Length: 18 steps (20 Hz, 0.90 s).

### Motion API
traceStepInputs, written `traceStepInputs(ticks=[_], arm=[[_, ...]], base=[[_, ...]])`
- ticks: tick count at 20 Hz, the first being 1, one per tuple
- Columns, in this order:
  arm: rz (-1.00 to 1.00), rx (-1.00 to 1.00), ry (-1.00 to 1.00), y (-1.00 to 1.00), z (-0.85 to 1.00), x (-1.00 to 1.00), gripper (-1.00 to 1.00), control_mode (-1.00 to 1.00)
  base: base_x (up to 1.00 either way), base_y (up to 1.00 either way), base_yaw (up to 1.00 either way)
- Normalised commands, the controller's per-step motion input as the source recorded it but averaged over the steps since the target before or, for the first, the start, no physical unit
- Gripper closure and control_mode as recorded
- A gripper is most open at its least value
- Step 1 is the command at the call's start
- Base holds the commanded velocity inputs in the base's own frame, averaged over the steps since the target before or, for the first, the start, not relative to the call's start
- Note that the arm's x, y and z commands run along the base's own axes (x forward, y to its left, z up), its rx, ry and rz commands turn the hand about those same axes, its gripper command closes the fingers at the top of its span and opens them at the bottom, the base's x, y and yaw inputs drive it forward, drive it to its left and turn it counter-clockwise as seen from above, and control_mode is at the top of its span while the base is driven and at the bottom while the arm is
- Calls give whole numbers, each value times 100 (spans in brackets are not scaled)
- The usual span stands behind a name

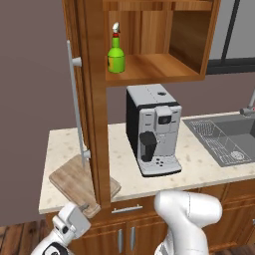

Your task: Move the cutting board and knife to the sink. Then move spray from the cabinet to the counter.

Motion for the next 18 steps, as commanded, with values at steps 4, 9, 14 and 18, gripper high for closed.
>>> traceStepInputs(ticks=[4,9,14,18], arm=[[0,0,-25,-6,55,-35,100,-100],[2,0,-30,-13,71,-35,100,-100],[0,0,-19,-37,69,-27,100,-100],[0,2,-1,-71,31,-4,100,-100]], base=[[0,0,0],[0,0,0],[0,0,0],[0,0,0]])
